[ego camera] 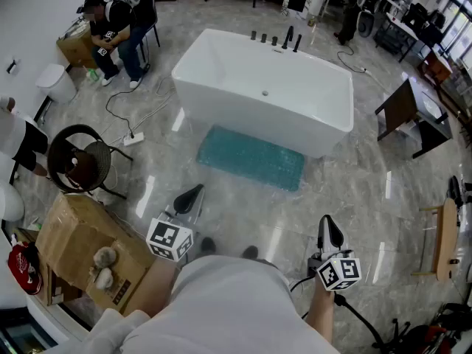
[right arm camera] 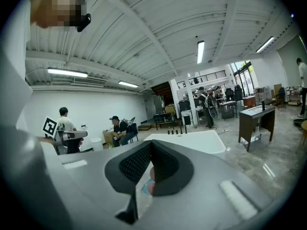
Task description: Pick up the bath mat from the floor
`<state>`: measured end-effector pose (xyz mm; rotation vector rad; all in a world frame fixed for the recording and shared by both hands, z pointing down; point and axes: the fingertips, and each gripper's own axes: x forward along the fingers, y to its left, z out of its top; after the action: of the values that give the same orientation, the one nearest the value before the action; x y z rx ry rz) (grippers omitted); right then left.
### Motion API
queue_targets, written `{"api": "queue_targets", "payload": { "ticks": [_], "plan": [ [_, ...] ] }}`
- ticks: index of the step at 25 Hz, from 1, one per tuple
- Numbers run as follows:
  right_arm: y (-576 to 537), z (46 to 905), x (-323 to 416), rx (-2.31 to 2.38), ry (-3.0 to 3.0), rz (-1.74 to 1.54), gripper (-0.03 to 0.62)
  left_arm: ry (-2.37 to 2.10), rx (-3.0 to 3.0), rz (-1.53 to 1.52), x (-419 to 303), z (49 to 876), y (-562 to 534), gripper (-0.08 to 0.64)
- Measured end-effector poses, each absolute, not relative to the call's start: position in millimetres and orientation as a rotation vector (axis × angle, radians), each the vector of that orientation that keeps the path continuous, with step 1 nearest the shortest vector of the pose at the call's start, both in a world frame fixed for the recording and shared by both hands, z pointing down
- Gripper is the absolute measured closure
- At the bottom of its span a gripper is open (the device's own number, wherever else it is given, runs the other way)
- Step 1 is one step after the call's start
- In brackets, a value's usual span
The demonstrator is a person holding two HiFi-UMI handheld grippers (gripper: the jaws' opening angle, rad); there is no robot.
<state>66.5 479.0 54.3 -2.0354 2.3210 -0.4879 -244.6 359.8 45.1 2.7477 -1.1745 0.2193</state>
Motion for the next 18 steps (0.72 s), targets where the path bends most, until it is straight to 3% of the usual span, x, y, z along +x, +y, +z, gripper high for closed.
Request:
{"api": "queue_targets", "payload": {
  "ticks": [18],
  "plan": [
    [485.3, 66.3, 92.5, -1.989, 2.336, -0.517, 0.586, -1.184, 2.725, 0.263, -218.9, 59.9, 375.4, 0.557]
  ]
}}
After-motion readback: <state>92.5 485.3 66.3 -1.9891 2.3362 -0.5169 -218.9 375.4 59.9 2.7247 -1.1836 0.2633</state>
